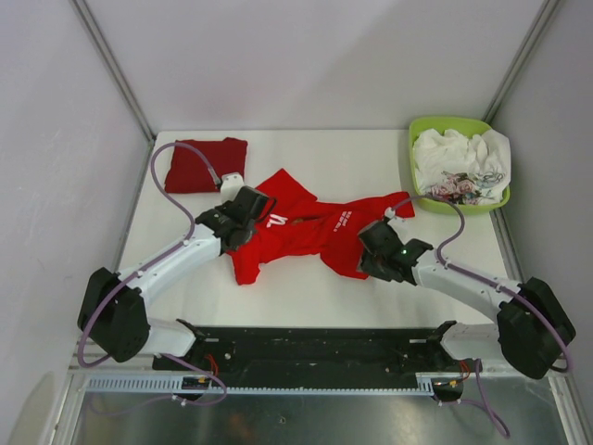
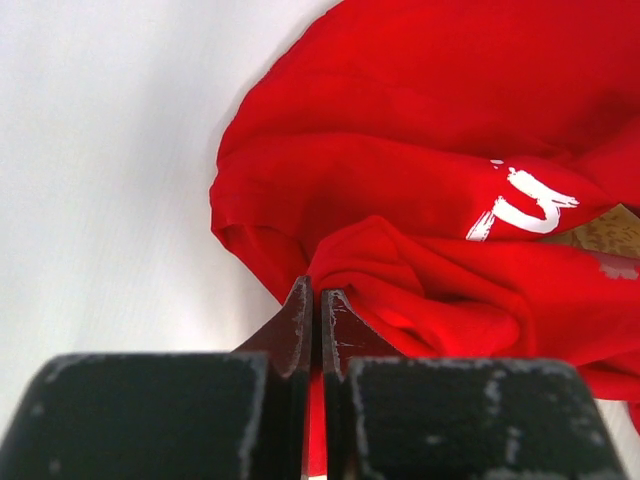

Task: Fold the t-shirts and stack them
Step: Flatten out the tshirt

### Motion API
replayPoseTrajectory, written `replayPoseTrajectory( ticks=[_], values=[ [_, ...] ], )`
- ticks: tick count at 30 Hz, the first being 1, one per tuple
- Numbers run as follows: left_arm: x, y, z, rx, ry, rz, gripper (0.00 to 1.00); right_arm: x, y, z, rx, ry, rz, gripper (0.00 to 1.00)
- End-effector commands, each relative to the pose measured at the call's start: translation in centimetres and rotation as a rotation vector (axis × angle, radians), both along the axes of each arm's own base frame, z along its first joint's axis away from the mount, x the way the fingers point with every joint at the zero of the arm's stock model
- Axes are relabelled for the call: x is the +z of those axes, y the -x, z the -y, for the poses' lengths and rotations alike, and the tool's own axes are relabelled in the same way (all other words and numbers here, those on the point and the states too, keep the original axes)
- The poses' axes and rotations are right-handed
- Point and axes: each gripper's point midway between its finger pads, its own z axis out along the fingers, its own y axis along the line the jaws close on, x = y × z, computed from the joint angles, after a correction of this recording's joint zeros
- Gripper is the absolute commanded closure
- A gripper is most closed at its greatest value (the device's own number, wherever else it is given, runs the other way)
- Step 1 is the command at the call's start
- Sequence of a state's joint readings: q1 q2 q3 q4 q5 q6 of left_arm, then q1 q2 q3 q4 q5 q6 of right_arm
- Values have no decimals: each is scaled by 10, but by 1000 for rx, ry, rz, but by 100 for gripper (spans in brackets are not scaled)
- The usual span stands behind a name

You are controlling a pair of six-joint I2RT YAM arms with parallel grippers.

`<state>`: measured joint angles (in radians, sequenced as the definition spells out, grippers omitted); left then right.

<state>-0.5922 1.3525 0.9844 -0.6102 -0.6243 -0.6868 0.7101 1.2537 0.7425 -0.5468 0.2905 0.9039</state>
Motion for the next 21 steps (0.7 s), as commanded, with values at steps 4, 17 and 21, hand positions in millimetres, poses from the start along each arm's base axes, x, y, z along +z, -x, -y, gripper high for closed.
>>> replayPoseTrajectory(
  ticks=[4, 17, 21],
  values=[
    [22, -14, 4, -2, 20, 67, 100, -22, 1, -8, -52, -43, -2, 53],
    [30, -17, -1, 8, 3, 88, 100, -21, -22, 7, -109, -46, 36, 95],
    [33, -21, -5, 12, -18, 97, 100, 13, -43, 31, -123, -21, 99, 100]
  ],
)
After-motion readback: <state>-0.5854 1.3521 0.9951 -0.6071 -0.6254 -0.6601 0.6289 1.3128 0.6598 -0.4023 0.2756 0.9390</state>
